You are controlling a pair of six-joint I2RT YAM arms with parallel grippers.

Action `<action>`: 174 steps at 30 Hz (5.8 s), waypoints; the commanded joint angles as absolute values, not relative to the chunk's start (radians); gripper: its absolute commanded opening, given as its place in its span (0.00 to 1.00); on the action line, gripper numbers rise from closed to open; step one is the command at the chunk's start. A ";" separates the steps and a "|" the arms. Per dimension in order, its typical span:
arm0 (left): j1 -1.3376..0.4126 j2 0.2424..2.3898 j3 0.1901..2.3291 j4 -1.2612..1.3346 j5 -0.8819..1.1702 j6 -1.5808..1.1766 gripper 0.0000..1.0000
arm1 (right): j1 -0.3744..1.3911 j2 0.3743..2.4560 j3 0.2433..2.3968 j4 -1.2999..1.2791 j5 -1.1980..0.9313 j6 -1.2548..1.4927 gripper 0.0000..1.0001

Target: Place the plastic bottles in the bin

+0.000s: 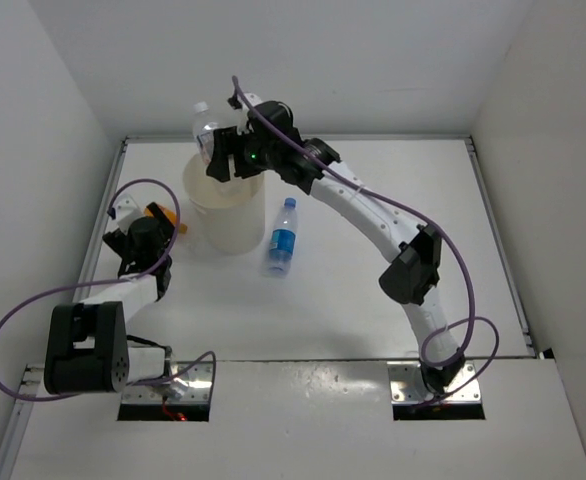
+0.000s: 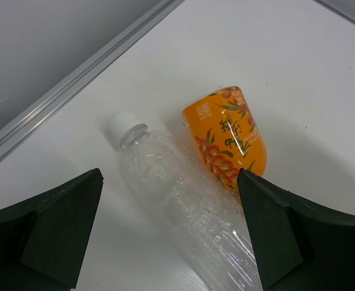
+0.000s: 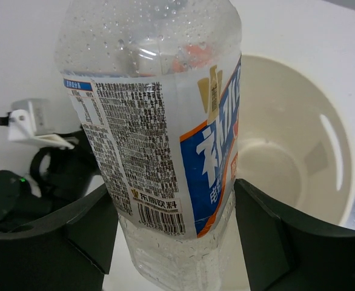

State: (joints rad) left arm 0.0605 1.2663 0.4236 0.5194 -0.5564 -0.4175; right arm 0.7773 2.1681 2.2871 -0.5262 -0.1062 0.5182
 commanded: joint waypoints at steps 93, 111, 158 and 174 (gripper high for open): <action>0.049 1.336 0.614 0.249 -0.761 -0.552 1.00 | 0.468 2.042 1.308 -0.353 -0.244 1.123 0.37; 0.058 1.336 0.635 0.219 -0.764 -0.563 1.00 | 0.531 1.623 1.492 -0.313 0.193 0.973 0.18; 0.077 1.399 0.833 -0.092 -0.764 -0.650 1.00 | 0.899 1.928 2.019 -0.346 0.402 0.426 0.87; 0.209 1.447 0.930 -0.244 -0.545 -0.793 1.00 | 0.861 1.628 1.549 -0.232 0.698 0.644 0.87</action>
